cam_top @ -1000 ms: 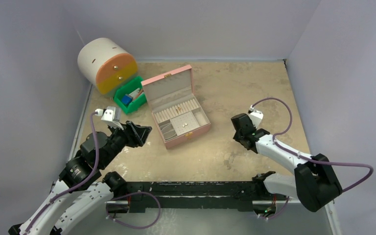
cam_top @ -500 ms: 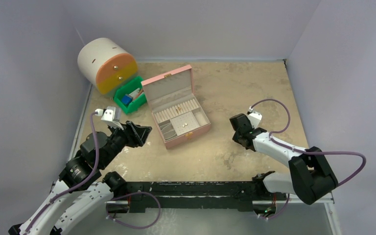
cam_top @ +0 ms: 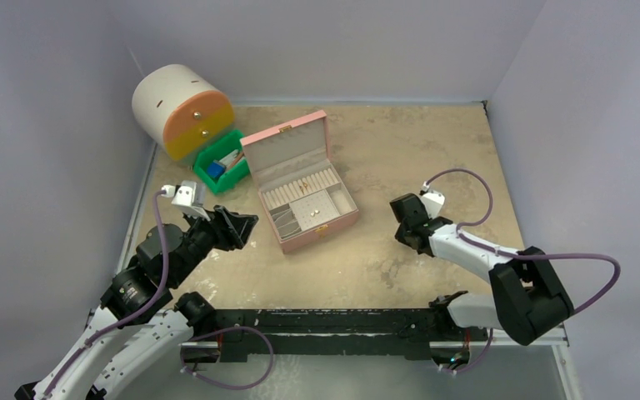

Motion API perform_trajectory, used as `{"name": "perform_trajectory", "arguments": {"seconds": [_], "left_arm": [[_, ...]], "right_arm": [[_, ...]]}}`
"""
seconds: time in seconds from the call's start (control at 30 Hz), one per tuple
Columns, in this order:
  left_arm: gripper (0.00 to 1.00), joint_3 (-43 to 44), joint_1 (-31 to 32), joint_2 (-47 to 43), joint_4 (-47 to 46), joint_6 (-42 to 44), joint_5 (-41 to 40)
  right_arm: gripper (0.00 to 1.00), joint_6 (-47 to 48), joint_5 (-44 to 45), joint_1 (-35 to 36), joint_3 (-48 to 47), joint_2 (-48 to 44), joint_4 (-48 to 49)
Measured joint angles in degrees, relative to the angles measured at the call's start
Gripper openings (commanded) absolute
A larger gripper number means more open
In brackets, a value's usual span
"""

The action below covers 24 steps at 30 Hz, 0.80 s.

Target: Organize the mixed jewelry

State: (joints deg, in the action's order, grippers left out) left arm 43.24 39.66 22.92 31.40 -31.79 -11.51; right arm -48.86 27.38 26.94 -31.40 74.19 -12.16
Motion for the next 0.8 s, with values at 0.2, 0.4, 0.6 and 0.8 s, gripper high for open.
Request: {"name": "perform_trajectory", "arguments": {"seconds": [0.2,0.4,0.6,0.8], "left_arm": [[0.57,0.0,-0.17,0.0,0.0,0.0,0.28],[0.57,0.0,-0.28,-0.02,0.0,0.02,0.39],[0.57,0.0,-0.28,-0.07,-0.02,0.0,0.42],[0.57,0.0,-0.28,-0.07,-0.02,0.0,0.42]], "right_arm": [[0.09,0.02,0.13,0.0,-0.81,1.14,-0.07],[0.0,0.13,0.0,-0.02,-1.57,2.05,-0.11],[0.0,0.57,-0.33,-0.02,-1.73,2.23,0.04],[0.0,2.32,-2.25,-0.07,-1.75,0.48,-0.48]]}}
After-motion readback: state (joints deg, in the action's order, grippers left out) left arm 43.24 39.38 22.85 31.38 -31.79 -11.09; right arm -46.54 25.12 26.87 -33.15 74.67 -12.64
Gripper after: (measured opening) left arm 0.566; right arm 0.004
